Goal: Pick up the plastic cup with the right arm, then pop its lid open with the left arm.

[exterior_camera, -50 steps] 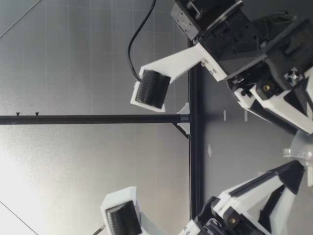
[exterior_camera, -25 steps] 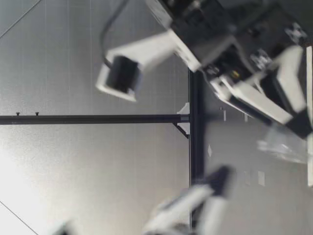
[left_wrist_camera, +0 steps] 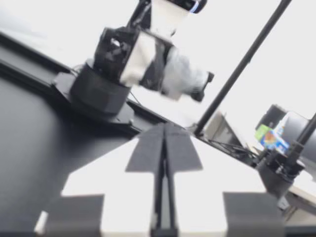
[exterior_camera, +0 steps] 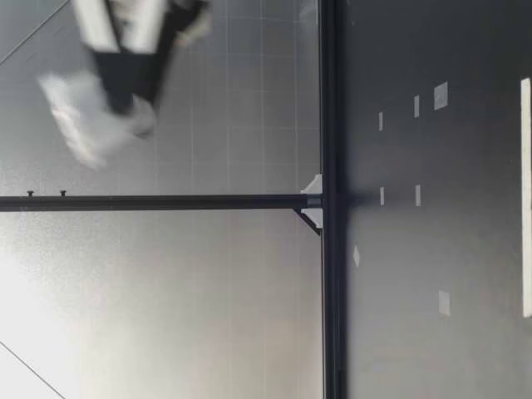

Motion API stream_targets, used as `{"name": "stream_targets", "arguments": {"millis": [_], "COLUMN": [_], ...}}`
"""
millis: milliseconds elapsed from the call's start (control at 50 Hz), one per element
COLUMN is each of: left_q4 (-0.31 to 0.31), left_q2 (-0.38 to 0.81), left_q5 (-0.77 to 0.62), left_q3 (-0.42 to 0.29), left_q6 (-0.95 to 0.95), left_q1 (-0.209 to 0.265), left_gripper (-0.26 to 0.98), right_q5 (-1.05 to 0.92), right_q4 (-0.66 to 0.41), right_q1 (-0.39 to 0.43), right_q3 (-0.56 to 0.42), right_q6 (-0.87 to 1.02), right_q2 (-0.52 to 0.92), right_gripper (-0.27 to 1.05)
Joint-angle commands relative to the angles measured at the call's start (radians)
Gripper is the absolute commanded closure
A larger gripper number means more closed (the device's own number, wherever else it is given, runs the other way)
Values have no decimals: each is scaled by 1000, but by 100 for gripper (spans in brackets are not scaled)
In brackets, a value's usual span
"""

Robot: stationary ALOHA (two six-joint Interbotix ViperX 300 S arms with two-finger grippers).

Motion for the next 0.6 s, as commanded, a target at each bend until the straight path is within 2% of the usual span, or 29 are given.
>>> {"name": "stream_targets", "arguments": {"millis": [0,200,400,460,580], "left_q4": [20,40,28,25,25], "left_q2": [14,92,156,178,222], "left_q5": [34,112,107,98,94], "left_q3": [-58,-173,-238,-262,-304], "left_q6": [-6,-18,-138,-192,-318], "left_q1": [-2,-2,-2,-2,-2], "left_gripper": [66,44,17,12,12], "right_q5": [-54,-54,-51,-48,-26], "right_q4": [3,0,0,0,0], "right_q1": [3,3,3,3,3], "right_q3": [-11,-72,-106,-107,-118], "right_q6": [-20,-63,-181,-207,-236], "right_q2": [-3,51,83,84,87], "right_gripper": [45,45,45,45,45]}}
